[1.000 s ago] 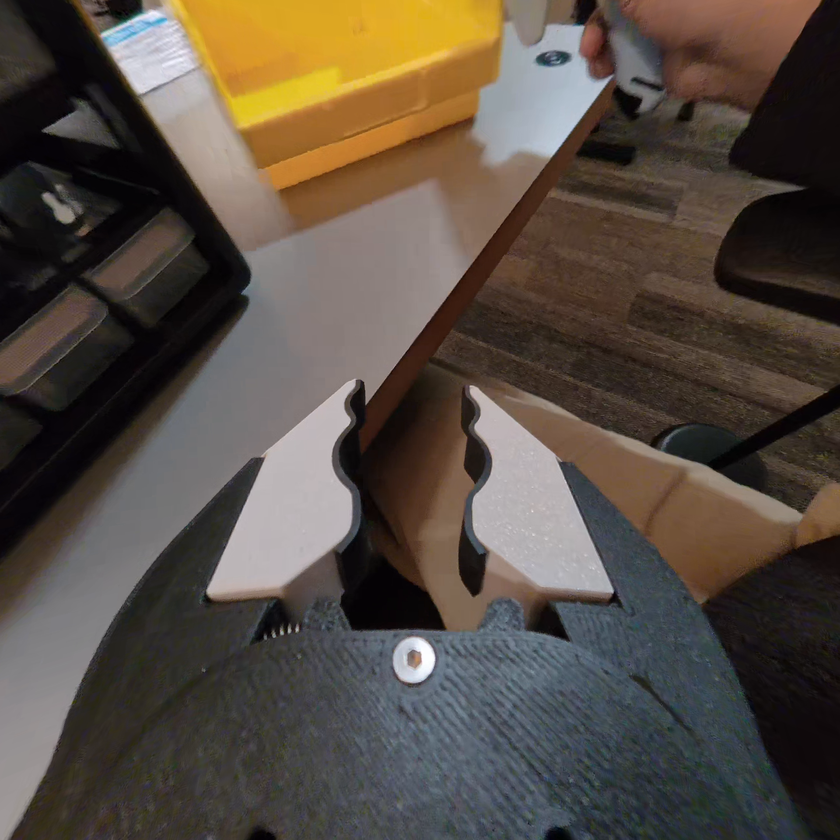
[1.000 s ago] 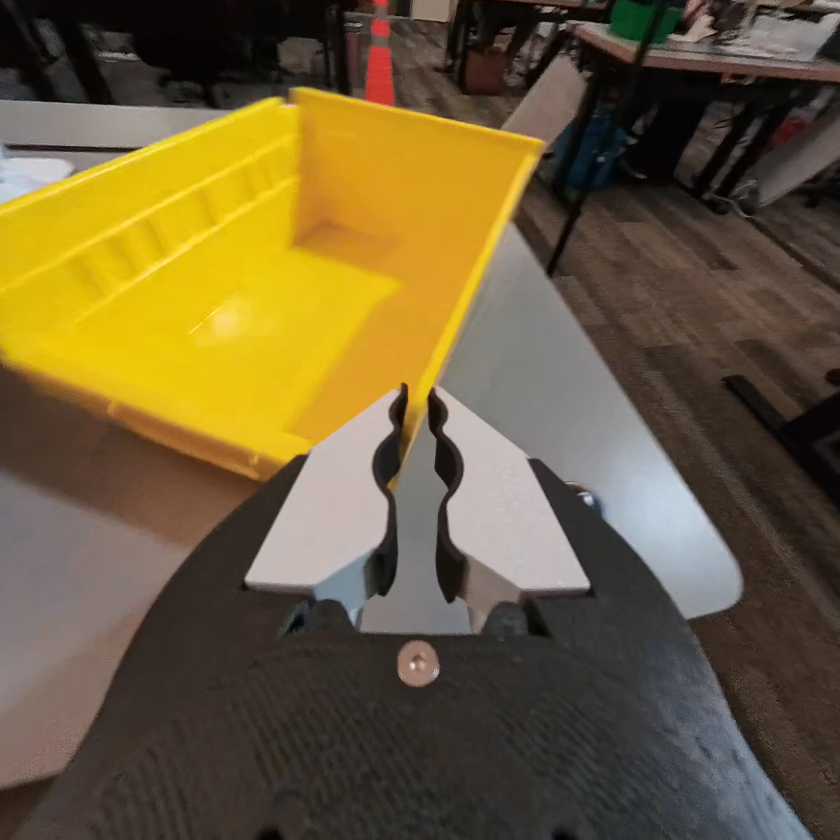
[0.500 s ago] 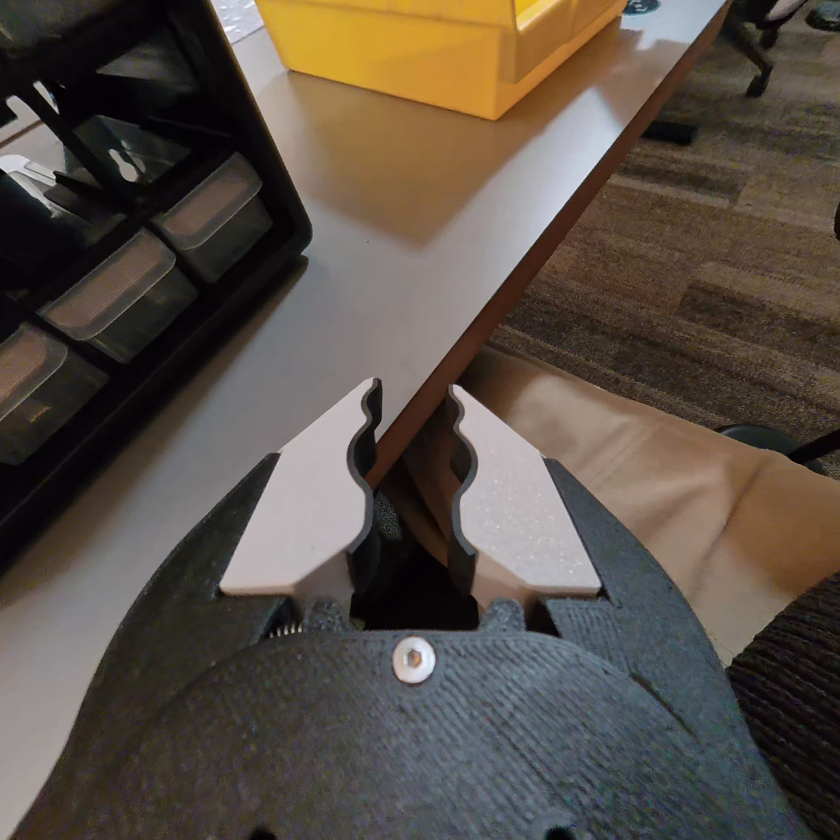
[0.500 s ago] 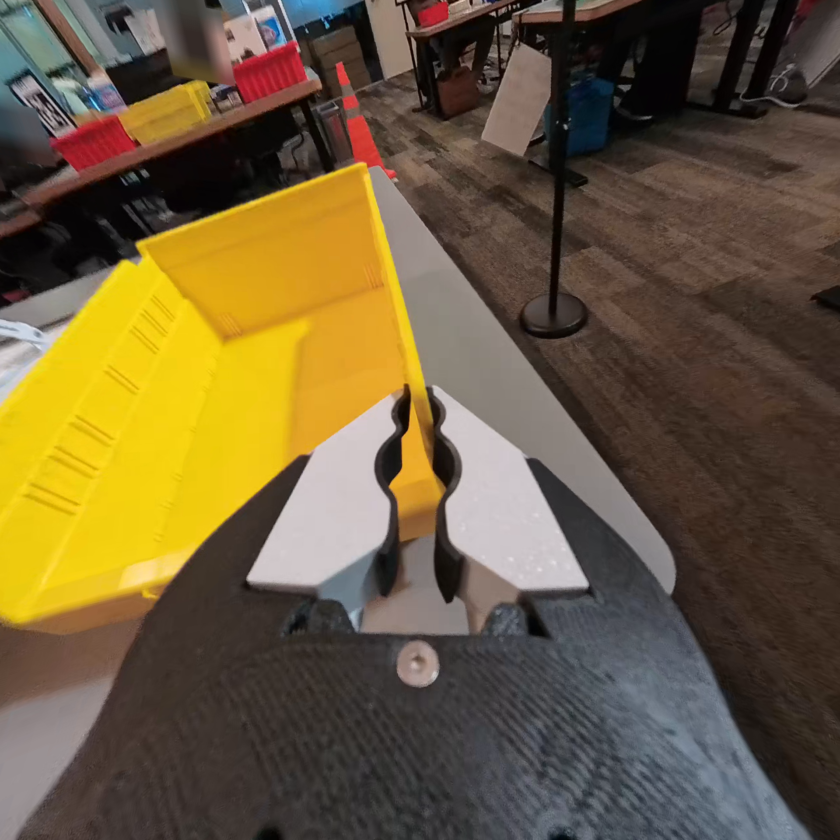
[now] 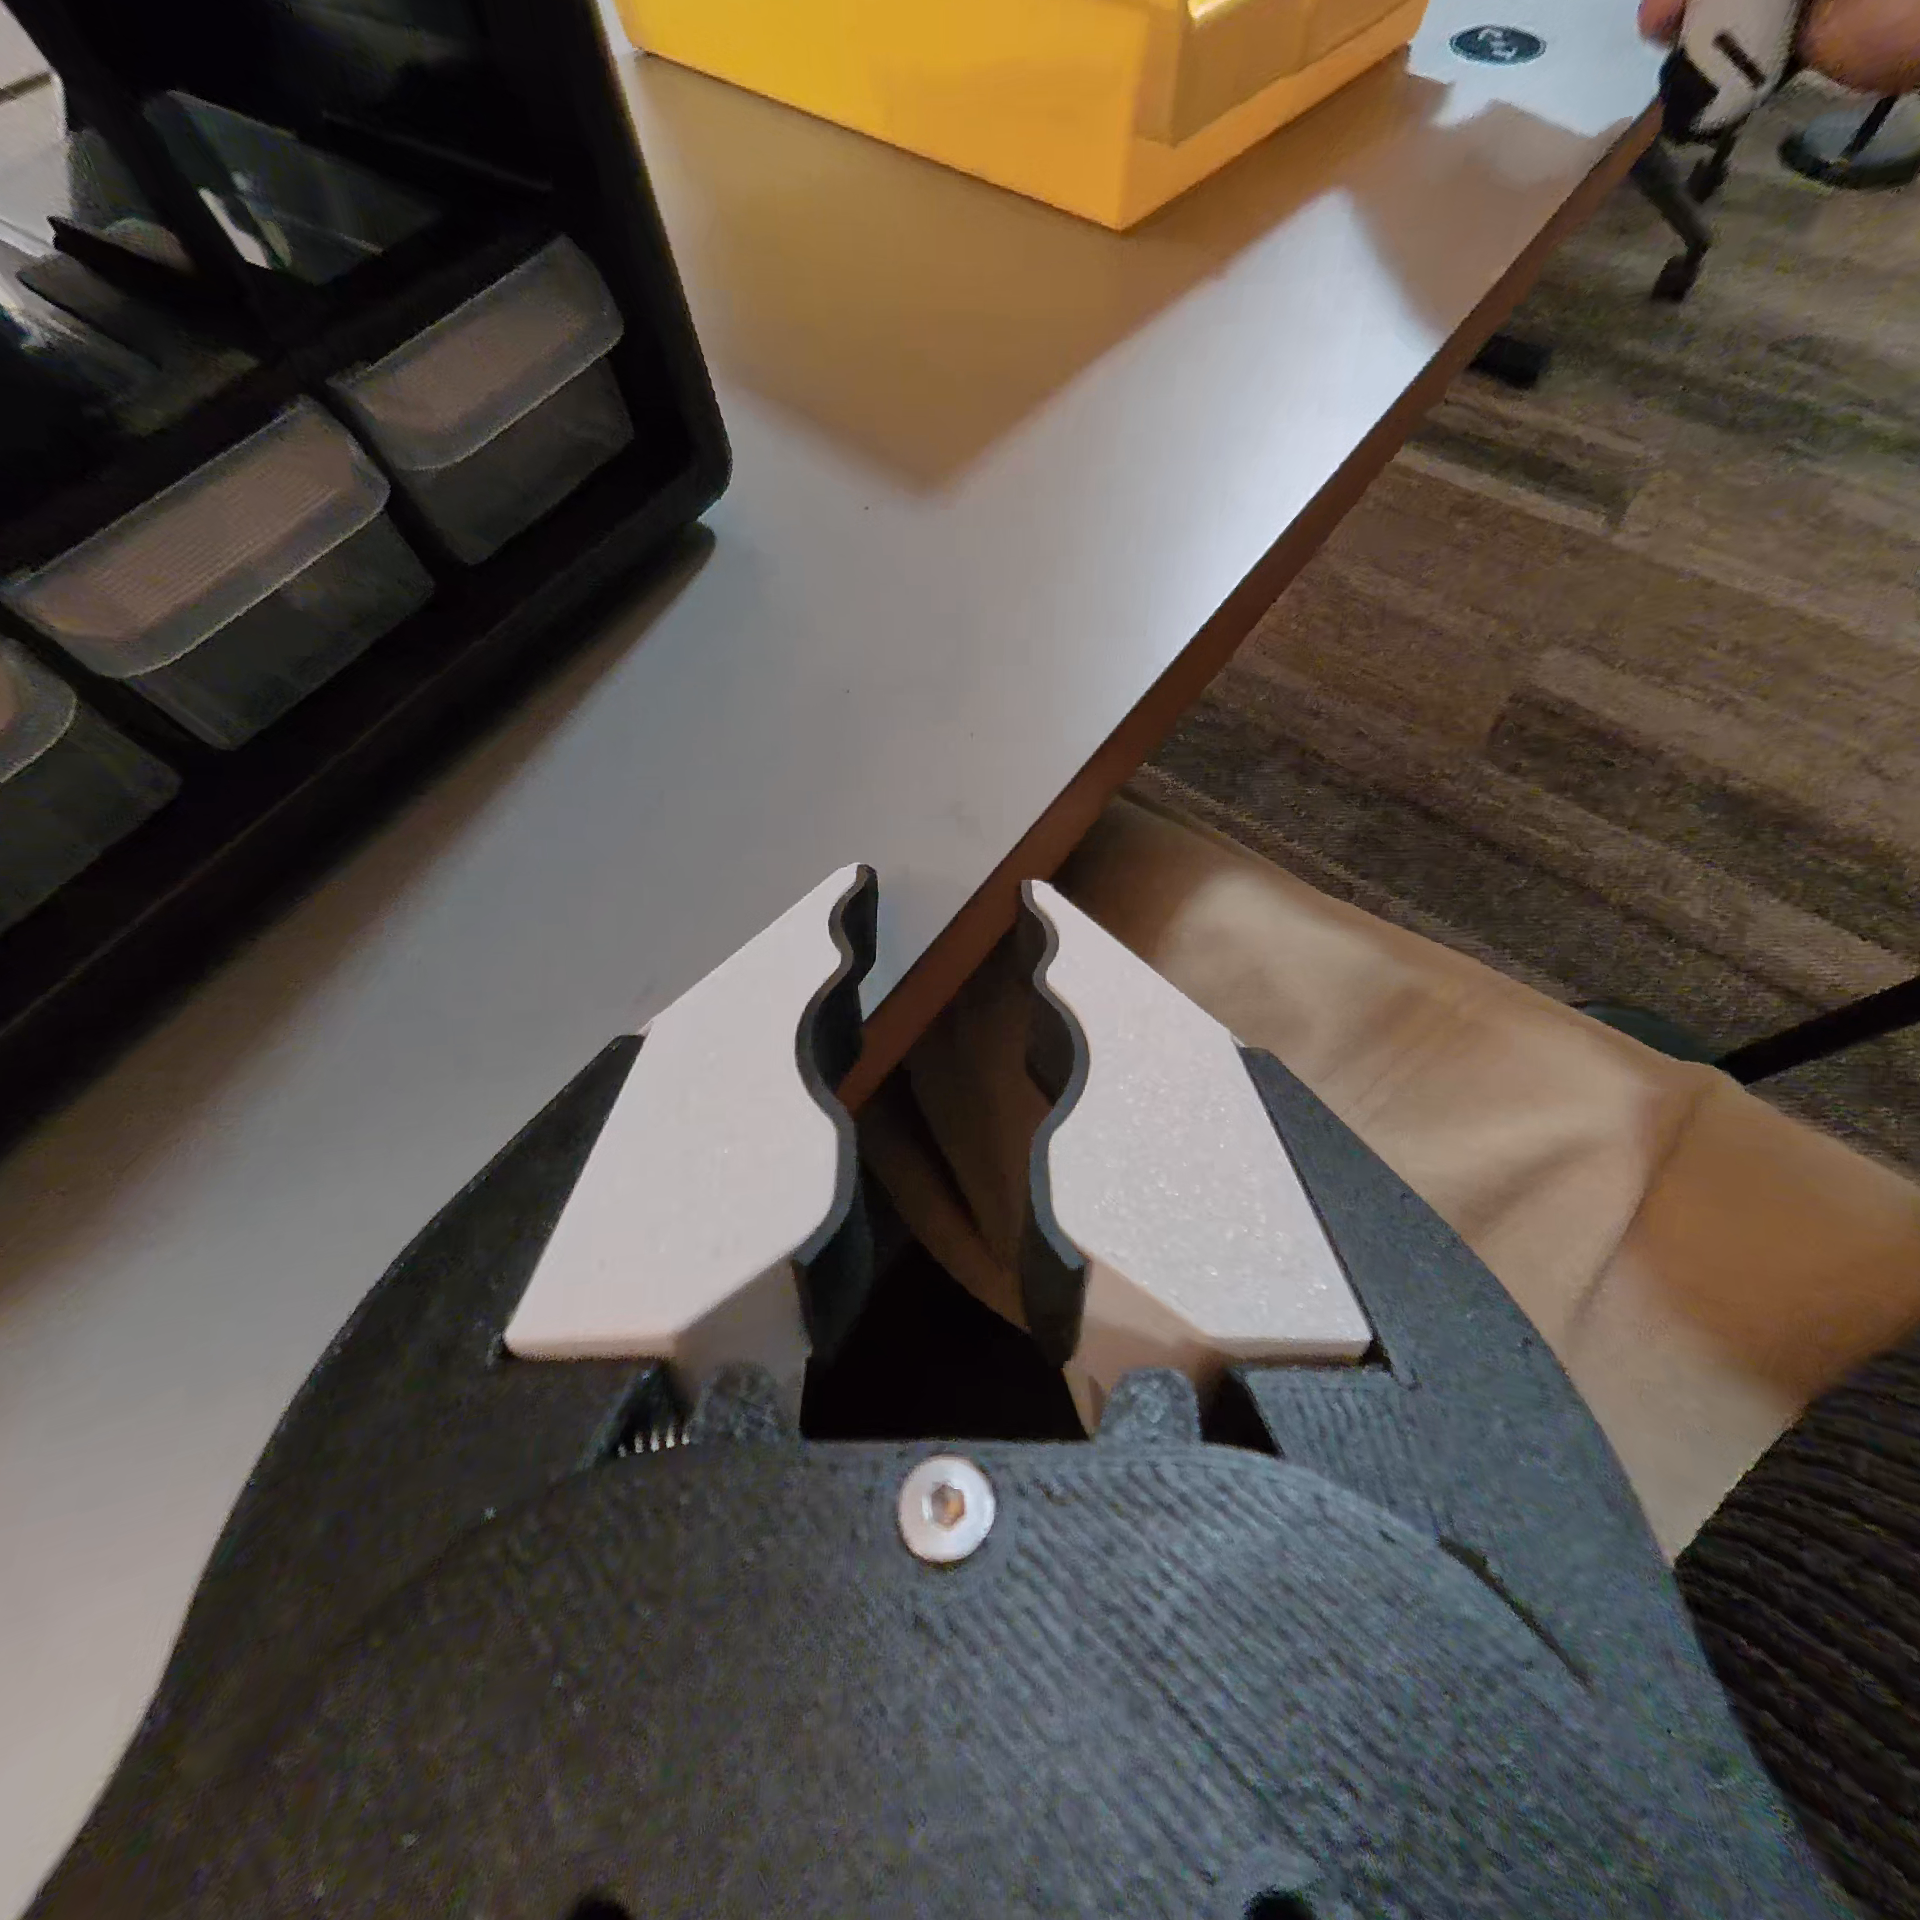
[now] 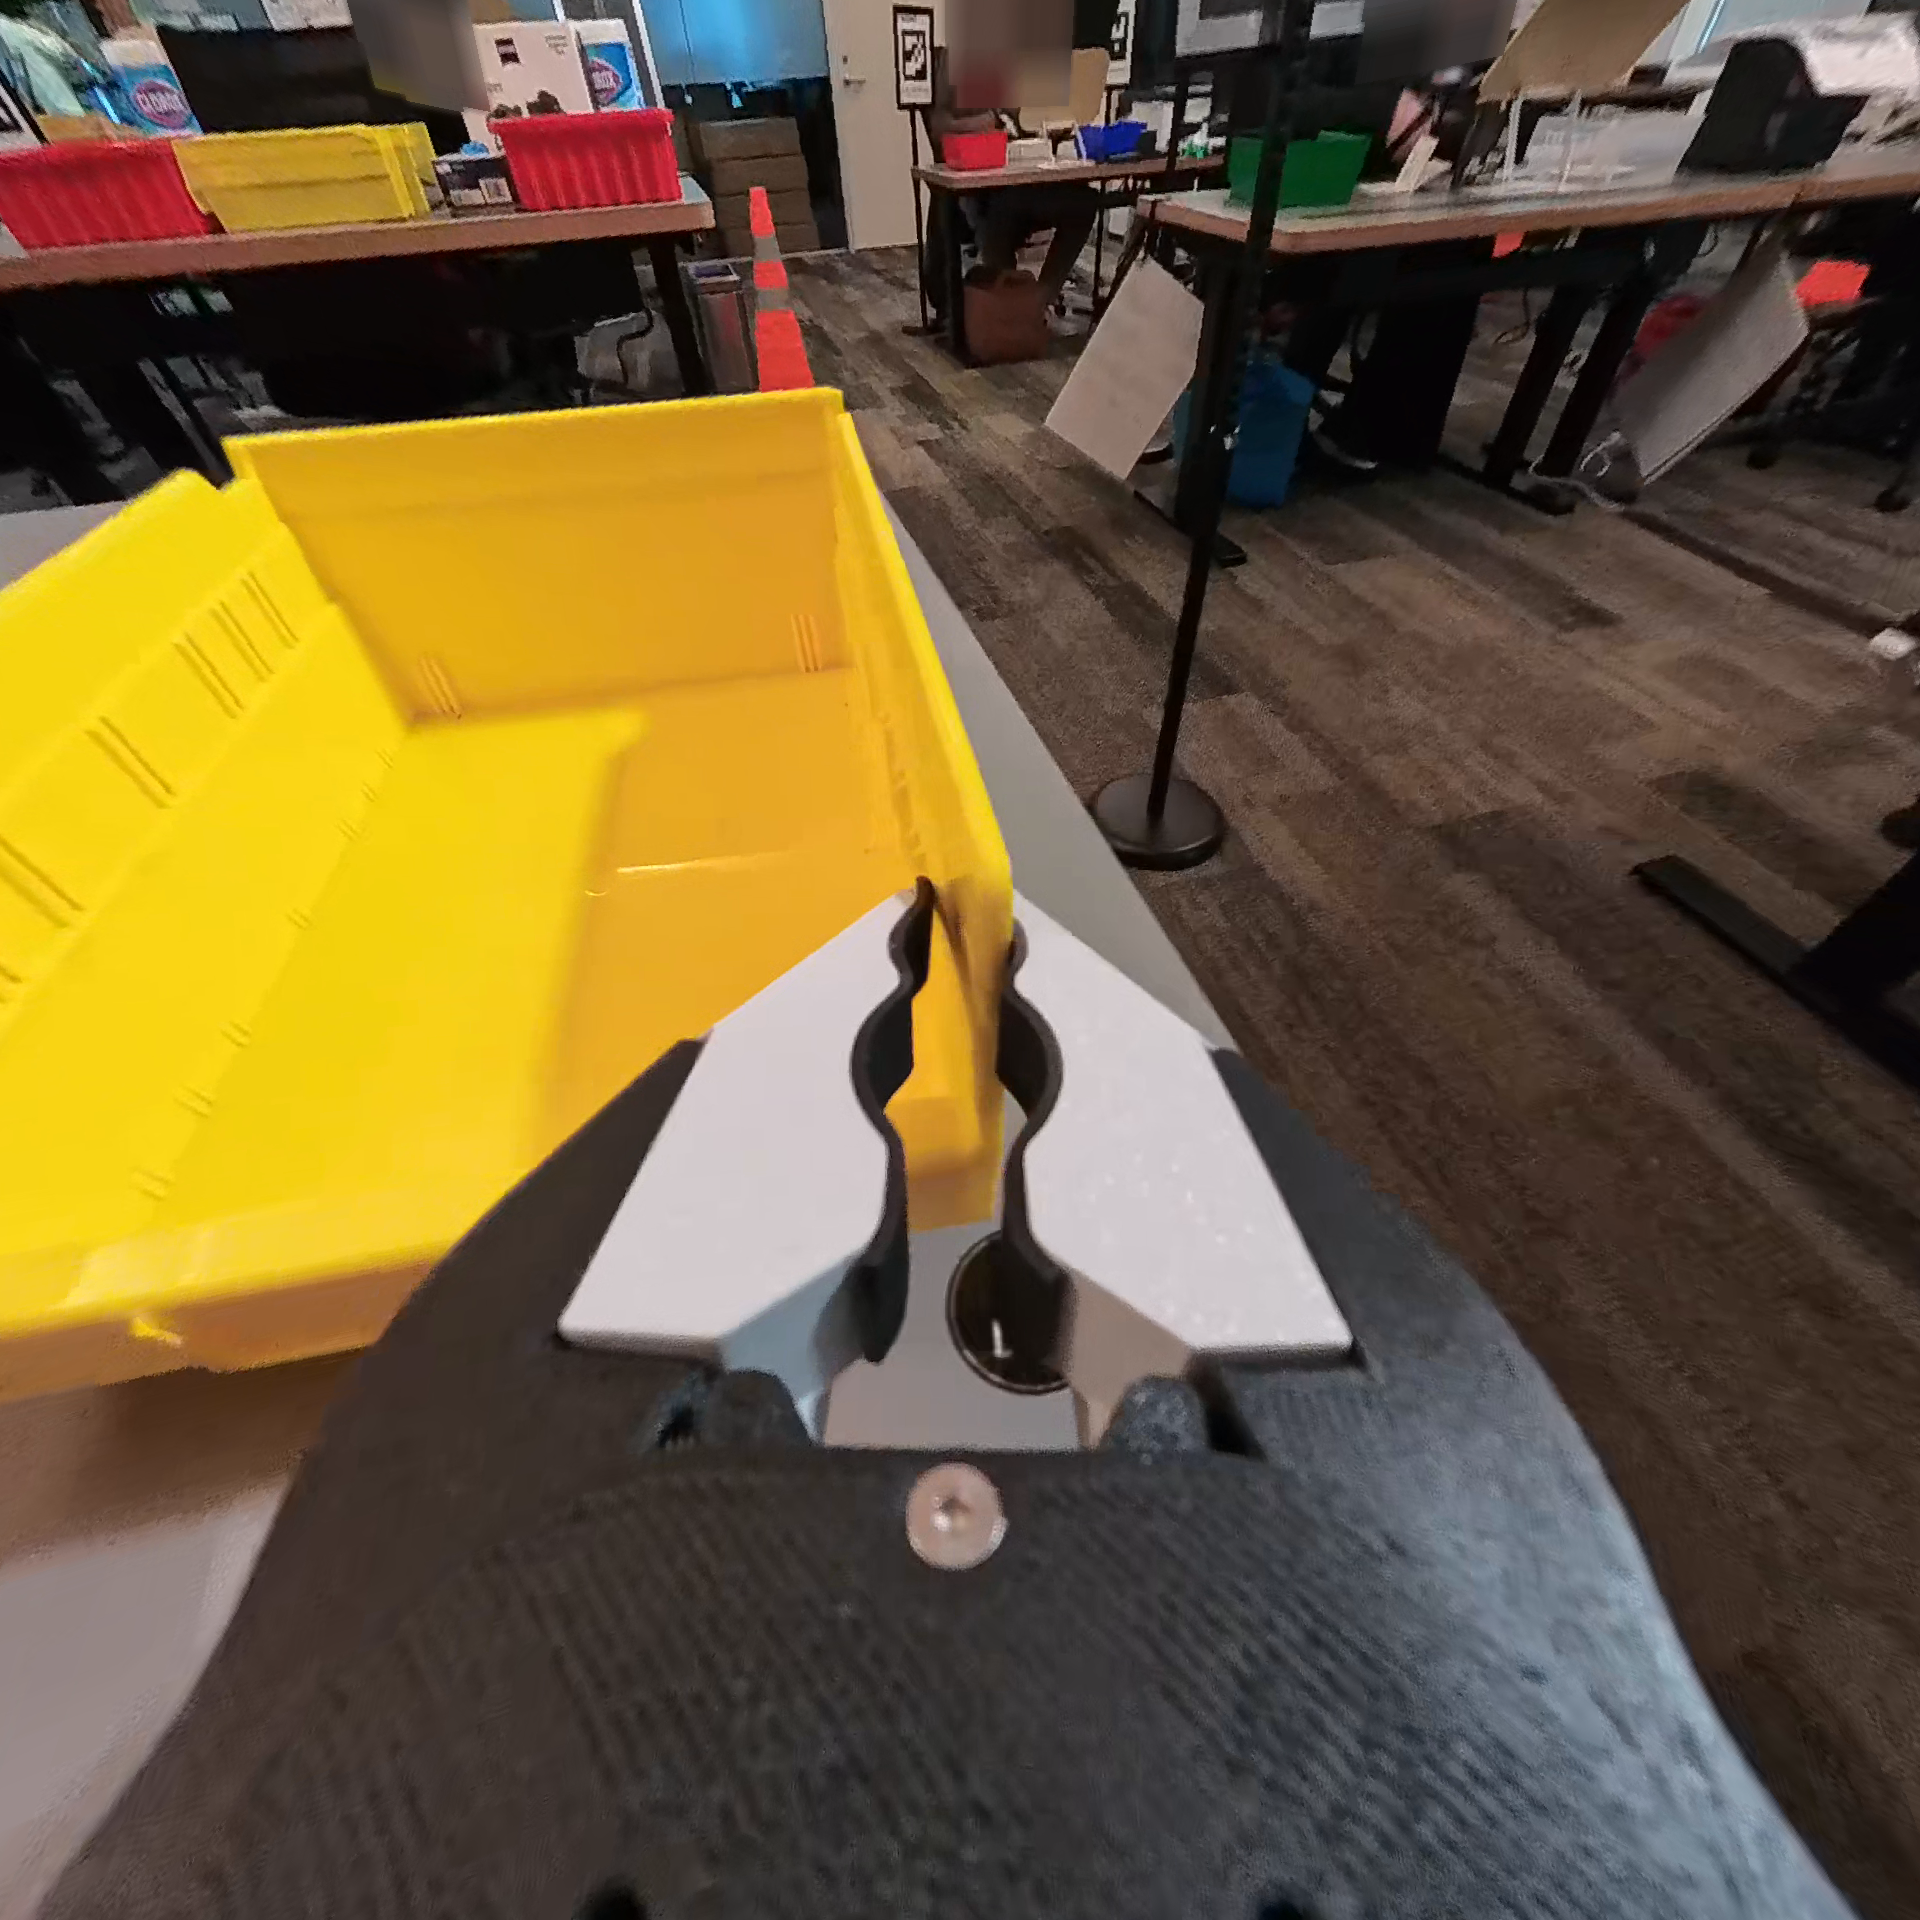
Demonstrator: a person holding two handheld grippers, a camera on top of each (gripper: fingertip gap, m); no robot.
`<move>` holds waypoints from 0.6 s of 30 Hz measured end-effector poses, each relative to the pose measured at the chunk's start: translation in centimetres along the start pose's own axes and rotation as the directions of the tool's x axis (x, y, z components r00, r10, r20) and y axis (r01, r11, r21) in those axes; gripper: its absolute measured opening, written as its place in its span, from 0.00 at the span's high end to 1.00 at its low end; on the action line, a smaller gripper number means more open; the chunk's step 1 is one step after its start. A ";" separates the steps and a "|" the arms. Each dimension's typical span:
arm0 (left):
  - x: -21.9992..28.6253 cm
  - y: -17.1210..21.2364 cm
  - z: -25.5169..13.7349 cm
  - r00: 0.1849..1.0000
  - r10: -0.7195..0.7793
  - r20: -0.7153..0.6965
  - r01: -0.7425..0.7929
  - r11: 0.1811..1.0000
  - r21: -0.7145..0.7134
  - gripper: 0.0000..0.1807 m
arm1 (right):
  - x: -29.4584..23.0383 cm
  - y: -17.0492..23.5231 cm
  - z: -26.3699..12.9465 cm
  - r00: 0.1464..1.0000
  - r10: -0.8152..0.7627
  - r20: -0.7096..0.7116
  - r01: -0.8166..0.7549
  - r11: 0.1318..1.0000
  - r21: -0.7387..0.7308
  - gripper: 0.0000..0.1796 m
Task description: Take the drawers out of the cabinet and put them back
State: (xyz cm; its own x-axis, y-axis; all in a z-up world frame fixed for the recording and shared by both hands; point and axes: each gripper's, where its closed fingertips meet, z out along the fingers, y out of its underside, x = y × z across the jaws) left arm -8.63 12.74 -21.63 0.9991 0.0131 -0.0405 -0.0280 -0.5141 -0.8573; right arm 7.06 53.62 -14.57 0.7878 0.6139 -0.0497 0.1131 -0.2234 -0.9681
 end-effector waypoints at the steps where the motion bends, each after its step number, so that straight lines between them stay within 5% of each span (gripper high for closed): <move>1: 0.0 -0.1 -0.1 1.000 -0.015 -0.005 0.015 1.000 0.006 0.87 | 0.1 0.0 0.0 0.999 -0.035 -0.017 0.035 0.999 0.004 0.95; 7: -0.7 -0.4 -0.4 0.999 -0.039 0.005 0.039 0.999 0.021 0.87 | 0.6 -0.2 -0.2 0.989 -0.104 -0.106 0.101 0.994 -0.030 0.89; 18: -1.2 -0.4 -0.3 0.998 -0.066 0.005 0.066 0.998 0.024 0.87 | 0.6 0.0 -0.4 0.997 -0.005 -0.079 0.004 1.000 -0.021 0.90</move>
State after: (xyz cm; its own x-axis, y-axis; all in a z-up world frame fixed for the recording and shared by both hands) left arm -9.78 12.70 -21.07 0.9986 0.0510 0.0137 0.0371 -0.4917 -0.8700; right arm 7.77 53.68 -14.46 0.8324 0.5536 -0.0250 0.1285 -0.2367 -0.9630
